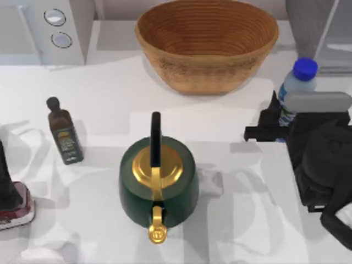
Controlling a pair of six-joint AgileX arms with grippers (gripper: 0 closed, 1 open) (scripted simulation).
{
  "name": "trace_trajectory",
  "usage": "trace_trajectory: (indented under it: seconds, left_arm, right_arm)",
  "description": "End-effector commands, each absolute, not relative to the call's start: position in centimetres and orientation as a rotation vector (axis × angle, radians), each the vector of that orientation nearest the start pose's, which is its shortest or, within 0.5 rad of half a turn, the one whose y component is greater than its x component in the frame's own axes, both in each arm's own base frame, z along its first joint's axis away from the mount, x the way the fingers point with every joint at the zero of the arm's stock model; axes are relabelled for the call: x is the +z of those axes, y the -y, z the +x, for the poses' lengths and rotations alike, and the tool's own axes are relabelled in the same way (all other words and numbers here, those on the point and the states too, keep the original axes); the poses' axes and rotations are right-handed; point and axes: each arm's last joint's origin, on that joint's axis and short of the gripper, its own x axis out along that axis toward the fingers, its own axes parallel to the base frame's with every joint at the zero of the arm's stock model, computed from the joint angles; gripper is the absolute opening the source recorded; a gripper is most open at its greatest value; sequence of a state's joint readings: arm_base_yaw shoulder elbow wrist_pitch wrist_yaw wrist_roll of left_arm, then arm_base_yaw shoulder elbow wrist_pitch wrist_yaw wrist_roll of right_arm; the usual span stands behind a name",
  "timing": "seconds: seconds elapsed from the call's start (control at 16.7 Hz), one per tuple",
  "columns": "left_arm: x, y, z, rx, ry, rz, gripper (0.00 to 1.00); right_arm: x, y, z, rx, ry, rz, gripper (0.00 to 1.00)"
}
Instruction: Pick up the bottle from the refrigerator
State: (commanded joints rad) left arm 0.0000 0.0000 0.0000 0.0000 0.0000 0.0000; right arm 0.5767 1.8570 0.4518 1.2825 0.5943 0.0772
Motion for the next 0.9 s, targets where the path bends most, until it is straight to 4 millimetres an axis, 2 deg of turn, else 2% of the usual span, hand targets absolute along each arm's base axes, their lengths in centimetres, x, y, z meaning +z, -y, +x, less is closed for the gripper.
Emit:
trace_trajectory:
  seconds: [0.12,0.24,0.48,0.9]
  left_arm:
    - [16.0,0.1,10.6,0.0,0.0,0.0,1.0]
    - [16.0,0.1,10.6,0.0,0.0,0.0,1.0]
    - [16.0,0.1,10.6,0.0,0.0,0.0,1.0]
    - [16.0,0.1,10.6,0.0,0.0,0.0,1.0]
  right_arm:
    - [9.6,-14.7,26.6,0.0,-0.107,-0.01,0.0]
    - [9.3,-14.6,27.8,-0.001,-0.087,0.003,0.0]
    - [9.2,-14.5,28.0,-0.001,-0.083,0.006,0.0]
    - [9.2,-14.5,28.0,-0.001,-0.083,0.006,0.53]
